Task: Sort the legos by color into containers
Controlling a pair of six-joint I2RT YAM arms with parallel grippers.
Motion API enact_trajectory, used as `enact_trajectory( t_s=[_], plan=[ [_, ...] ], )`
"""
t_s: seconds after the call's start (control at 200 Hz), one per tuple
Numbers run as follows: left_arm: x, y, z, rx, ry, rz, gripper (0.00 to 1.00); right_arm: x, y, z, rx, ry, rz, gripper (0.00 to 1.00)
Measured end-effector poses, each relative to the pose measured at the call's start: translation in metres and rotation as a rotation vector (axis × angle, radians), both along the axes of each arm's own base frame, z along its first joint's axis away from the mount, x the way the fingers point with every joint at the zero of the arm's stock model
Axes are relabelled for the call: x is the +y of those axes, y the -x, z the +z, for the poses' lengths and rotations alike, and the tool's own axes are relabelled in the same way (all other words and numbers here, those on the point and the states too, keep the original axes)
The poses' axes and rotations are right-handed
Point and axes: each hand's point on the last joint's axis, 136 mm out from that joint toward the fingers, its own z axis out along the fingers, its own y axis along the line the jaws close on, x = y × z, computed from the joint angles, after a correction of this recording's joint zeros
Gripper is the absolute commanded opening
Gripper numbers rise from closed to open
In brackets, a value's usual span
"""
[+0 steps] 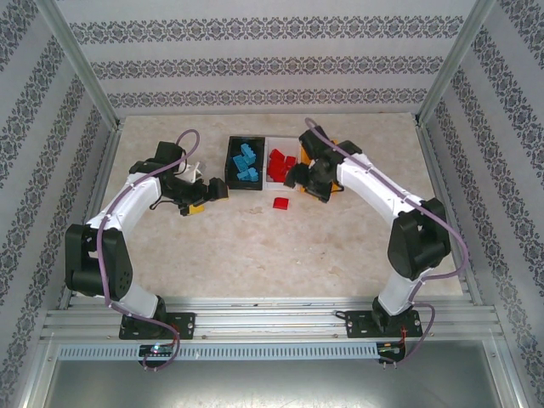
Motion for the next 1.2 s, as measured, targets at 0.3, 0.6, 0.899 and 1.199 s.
enact_trajectory(
  t_s=[0.3, 0.6, 0.899, 1.199],
  plan=[
    [-0.002, 0.002, -0.001, 0.014, 0.018, 0.006, 1.00, 0.026, 0.008, -0.031, 0.068, 0.114, 0.114, 0.89],
    [-0.002, 0.007, -0.002, 0.014, 0.019, 0.005, 1.00, 0.047, -0.016, -0.048, 0.098, 0.173, 0.190, 0.90],
    [-0.001, 0.007, -0.002, 0.012, 0.013, 0.007, 1.00, 0.058, -0.034, -0.073, 0.140, 0.207, 0.218, 0.86],
    [0.000, 0.006, -0.003, 0.010, 0.005, 0.009, 1.00, 0.060, -0.041, -0.091, 0.175, 0.247, 0.224, 0.81]
  ],
)
